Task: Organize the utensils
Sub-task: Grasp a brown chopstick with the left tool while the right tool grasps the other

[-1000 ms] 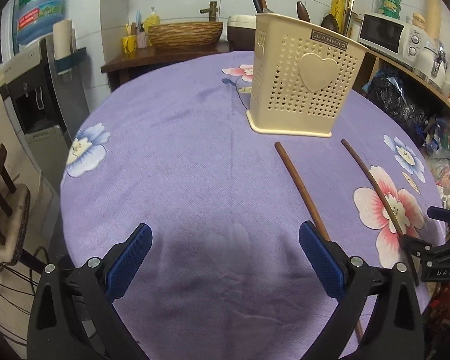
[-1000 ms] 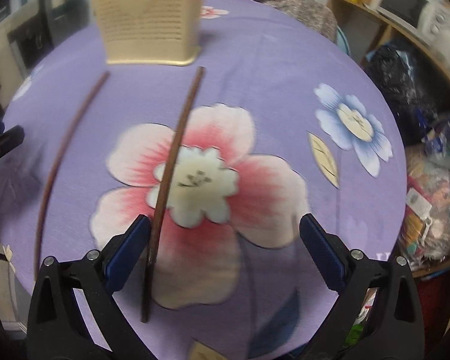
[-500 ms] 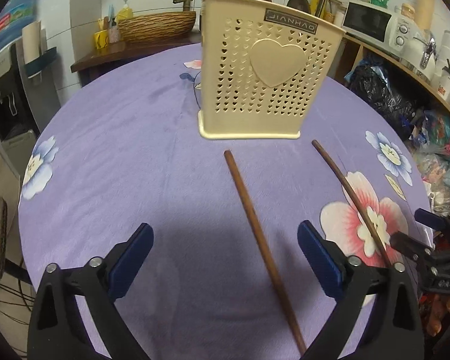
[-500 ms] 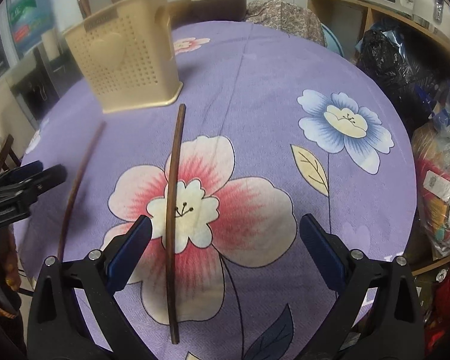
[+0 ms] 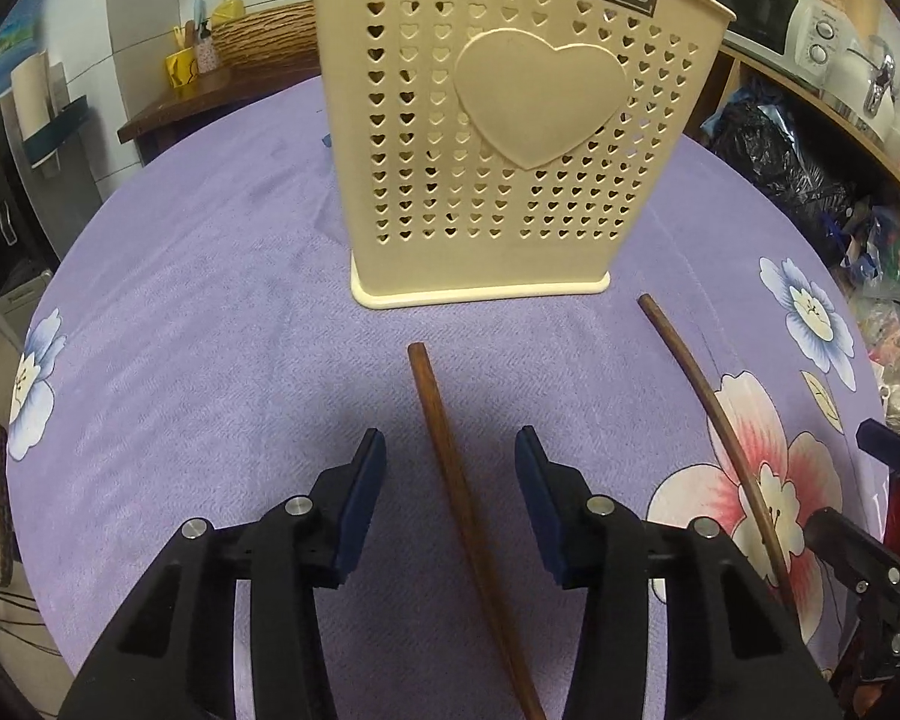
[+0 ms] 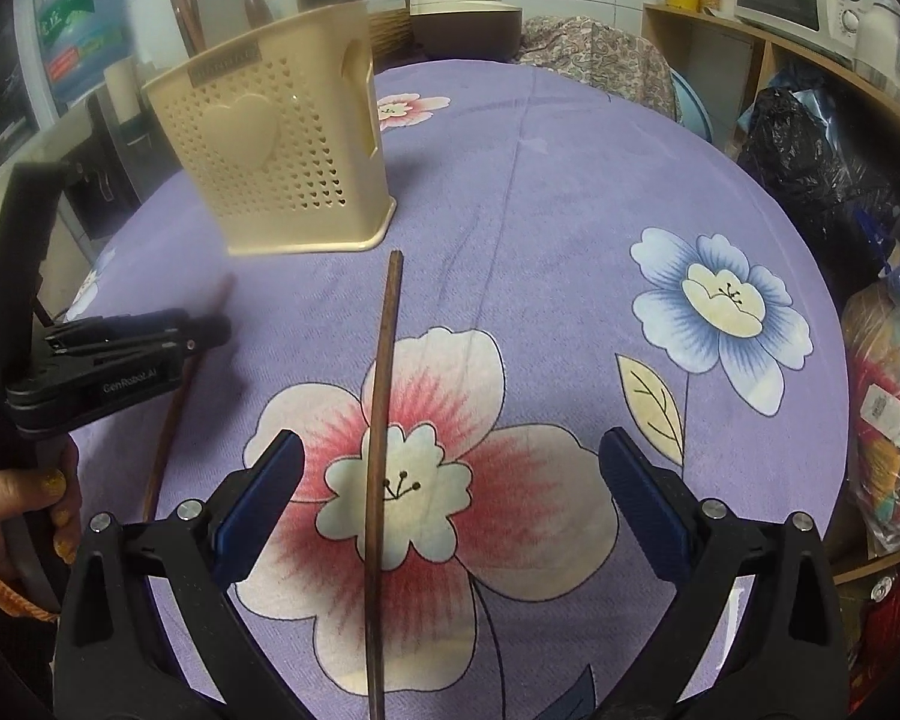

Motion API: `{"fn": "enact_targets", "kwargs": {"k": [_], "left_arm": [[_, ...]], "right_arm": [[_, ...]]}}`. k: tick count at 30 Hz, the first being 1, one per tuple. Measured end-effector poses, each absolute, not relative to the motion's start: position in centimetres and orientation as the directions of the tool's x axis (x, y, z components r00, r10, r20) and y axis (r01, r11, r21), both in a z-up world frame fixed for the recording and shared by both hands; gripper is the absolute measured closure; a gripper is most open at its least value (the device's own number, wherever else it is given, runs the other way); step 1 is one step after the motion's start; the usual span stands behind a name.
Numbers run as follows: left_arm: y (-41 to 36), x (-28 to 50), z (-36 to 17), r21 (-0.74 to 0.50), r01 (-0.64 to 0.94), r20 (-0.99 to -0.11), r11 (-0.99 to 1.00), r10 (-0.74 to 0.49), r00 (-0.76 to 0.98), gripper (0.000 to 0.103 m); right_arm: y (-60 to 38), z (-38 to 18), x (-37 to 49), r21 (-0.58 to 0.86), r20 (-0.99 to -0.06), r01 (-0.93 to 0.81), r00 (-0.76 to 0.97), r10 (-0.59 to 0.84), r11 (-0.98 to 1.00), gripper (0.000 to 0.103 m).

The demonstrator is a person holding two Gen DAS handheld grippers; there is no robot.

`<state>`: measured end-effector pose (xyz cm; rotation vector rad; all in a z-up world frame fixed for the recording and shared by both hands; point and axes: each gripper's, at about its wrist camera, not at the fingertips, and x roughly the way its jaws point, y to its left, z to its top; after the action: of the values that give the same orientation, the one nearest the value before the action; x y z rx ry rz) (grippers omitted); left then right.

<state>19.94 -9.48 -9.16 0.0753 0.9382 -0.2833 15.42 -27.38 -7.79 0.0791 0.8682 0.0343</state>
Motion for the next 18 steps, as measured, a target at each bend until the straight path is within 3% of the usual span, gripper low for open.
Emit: {"fn": "enact_targets", "kwargs": {"k": [9, 14, 18], "left_arm": [[-9.7, 20.3, -9.1, -0.021, 0.316, -0.807, 0.948, -0.202, 0.554, 0.091], [-9.2, 19.8, -9.2, -0.058, 0.336, -0.808, 0.94, -0.242, 0.537, 0.091], [-8.9, 19.7, -9.2, -0.088, 0.331, -0.808, 0.94, -0.261, 0.527, 0.091]], "right_arm": [[-26.4, -7.8, 17.4, 0.09, -0.767, -0.05, 0.633, 0.101, 0.995, 0.006], [-25.7, -7.8, 19.9, 0.076, -0.783, -0.076, 0.612, 0.107, 0.994, 0.007], [-25.4, -8.5, 21.6, 0.078, -0.801, -0.092, 0.586, 0.118, 0.993, 0.02]]}}
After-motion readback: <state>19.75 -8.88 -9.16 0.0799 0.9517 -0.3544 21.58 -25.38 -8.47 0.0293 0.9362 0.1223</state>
